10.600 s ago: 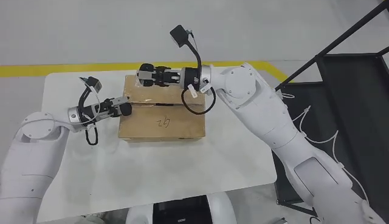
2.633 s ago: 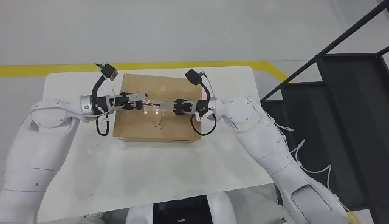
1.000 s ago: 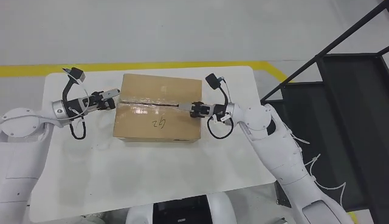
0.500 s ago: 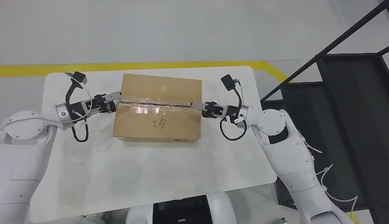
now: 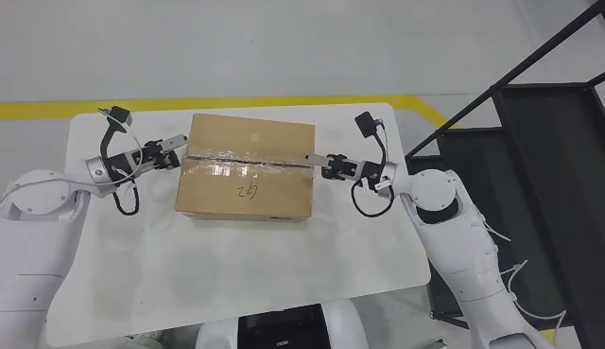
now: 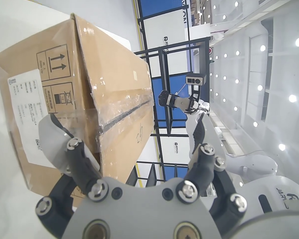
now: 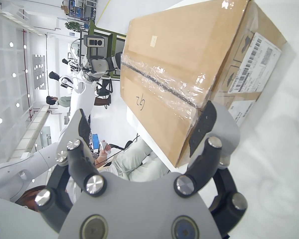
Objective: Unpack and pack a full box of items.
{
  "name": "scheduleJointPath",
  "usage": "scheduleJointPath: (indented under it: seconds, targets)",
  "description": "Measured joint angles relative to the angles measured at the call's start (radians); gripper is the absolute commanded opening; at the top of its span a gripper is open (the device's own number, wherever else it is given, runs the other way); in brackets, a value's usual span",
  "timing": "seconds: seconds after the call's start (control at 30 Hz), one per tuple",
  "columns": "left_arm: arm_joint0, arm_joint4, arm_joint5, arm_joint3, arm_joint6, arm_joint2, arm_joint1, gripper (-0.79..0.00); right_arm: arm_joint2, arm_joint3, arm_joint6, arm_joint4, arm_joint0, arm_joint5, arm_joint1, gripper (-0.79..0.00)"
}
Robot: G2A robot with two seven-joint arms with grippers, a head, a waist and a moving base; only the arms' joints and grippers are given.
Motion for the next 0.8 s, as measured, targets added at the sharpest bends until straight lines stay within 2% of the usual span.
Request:
scheduleJointPath:
  seconds: [0.57, 0.8]
  targets:
    - [-0.05, -0.012, -0.065, 0.061, 0.006, 0.075, -0.02, 0.0, 0.051, -0.046, -0.004, 0.01, -0.073, -0.005, 0.024, 0.0]
    - [-0.056, -0.017, -0.07, 0.077, 0.005, 0.076, -0.022, 0.0, 0.071, -0.068, -0.011, 0.017, -0.084, -0.007, 0.032, 0.0]
